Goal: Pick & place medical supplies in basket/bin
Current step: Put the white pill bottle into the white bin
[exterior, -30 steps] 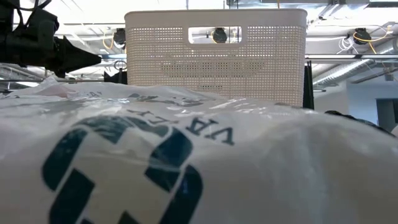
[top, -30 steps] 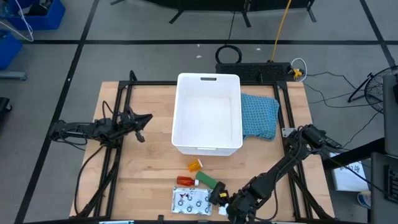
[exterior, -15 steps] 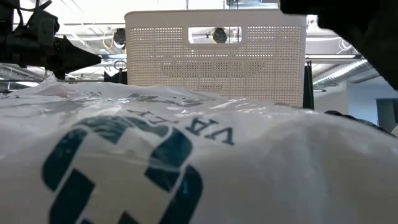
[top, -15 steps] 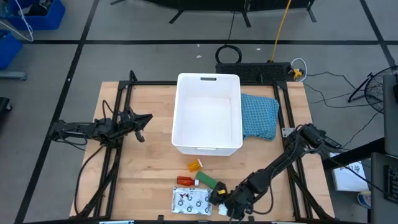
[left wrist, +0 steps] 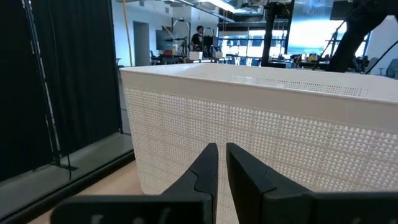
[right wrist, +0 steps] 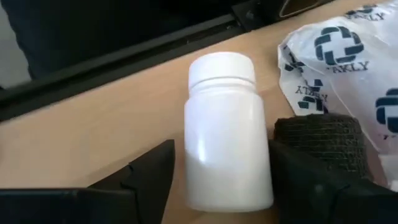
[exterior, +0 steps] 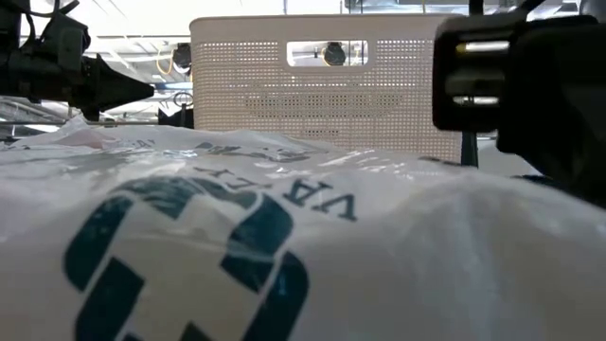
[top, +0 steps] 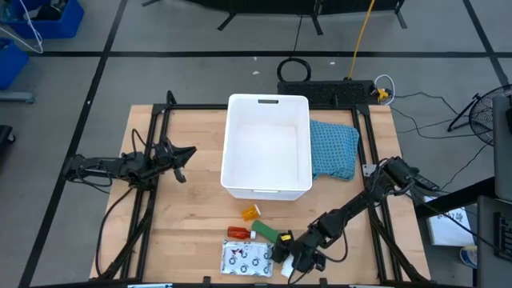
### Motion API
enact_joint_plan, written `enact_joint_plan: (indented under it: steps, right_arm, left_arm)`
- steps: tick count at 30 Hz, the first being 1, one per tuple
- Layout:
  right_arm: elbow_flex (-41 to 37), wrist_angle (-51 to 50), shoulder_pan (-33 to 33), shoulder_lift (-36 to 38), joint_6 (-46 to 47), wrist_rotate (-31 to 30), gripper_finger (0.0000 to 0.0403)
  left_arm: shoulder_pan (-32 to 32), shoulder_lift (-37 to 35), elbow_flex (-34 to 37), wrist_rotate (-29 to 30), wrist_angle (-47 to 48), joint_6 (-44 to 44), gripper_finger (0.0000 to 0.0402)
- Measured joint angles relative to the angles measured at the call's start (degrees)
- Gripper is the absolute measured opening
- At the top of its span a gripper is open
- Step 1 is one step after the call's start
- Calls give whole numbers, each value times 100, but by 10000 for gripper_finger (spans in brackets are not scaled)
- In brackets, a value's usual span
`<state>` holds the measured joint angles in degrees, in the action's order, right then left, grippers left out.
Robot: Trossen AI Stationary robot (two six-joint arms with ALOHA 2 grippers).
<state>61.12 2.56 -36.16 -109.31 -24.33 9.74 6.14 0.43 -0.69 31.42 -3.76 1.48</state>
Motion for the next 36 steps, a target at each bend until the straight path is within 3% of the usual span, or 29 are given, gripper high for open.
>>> enact_joint_plan:
  steps: [10,21,31,36]
  right_arm:
    - [-128,670,10,6,1248,78,166]
    - [-125,915,108,109,1534,65,175]
    - [-123,799,161,1090,1534,-114,172]
    - [-123,782,161,1560,1576,-665,171]
  left_arm:
    - [0,0,2,-169,5,57,35]
    - [0,0,2,-274,8,210,35]
    - [0,0,4,-295,10,183,35]
    - [1,0,4,-297,10,183,35]
